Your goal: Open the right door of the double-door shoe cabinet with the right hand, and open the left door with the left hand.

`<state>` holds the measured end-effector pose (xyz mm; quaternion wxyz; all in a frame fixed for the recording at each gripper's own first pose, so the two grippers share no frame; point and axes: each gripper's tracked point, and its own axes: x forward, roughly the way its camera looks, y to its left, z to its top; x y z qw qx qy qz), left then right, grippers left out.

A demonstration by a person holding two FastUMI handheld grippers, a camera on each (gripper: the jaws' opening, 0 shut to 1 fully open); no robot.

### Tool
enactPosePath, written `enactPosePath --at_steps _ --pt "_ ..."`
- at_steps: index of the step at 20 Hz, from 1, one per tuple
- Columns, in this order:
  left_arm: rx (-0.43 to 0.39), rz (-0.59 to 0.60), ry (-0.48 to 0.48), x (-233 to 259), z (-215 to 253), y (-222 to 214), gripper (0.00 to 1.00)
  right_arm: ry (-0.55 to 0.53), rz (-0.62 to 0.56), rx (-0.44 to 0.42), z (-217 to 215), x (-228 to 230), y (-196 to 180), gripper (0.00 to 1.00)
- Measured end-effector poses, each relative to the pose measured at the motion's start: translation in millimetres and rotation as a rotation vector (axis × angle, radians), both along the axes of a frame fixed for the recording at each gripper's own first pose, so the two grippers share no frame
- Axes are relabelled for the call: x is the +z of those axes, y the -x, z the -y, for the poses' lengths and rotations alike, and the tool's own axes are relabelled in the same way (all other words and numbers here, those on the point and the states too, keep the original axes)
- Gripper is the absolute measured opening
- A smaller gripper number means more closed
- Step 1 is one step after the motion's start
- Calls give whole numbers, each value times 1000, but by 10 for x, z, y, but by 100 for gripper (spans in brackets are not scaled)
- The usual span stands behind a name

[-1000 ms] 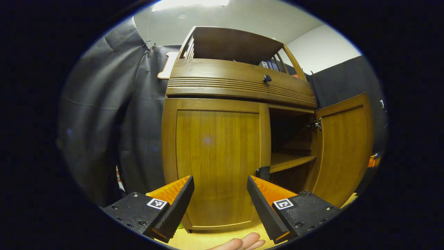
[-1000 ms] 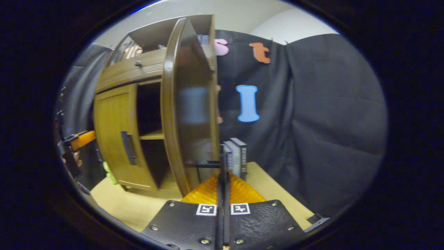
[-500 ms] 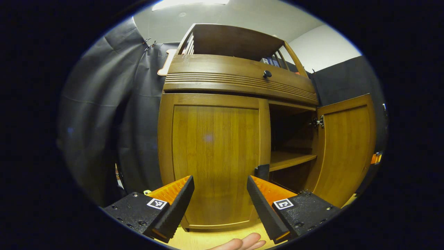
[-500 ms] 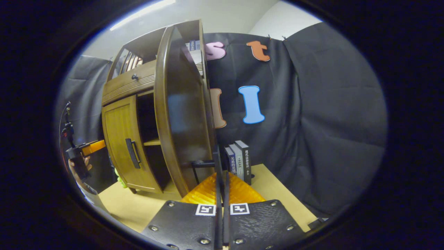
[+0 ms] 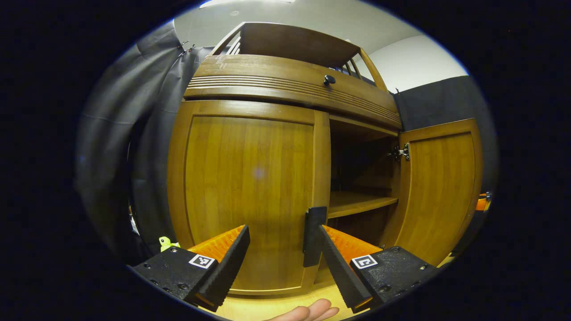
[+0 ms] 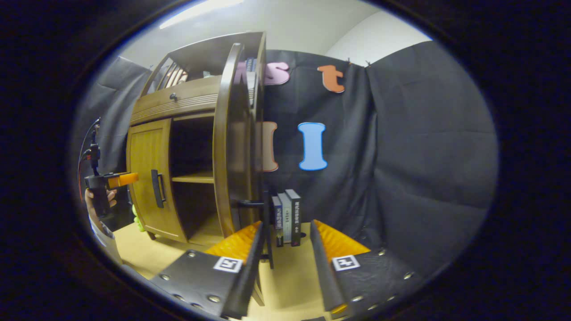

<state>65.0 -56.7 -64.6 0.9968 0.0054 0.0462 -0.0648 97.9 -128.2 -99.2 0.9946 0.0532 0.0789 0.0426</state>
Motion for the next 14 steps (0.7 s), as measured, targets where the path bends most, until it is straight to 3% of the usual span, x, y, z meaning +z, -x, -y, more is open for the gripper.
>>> enactPosePath --at_steps 3,4,6,9,10,14 --pt "-11 -3 -1 -133 141 -85 92 -49 46 -59 190 121 181 87" --pt "-24 -18 -8 -192 197 -108 95 -62 68 -73 215 171 257 88" --pt "-24 -10 0 -219 264 -145 92 -76 107 -109 219 254 424 97" --pt "-32 33 11 -175 411 -245 95 -102 154 -122 106 379 690 100" --pt "-34 24 -6 -197 446 -295 91 -127 176 -114 27 458 771 100" --pt "12 -13 -45 -318 499 -503 95 -167 179 -51 -321 547 1251 97"
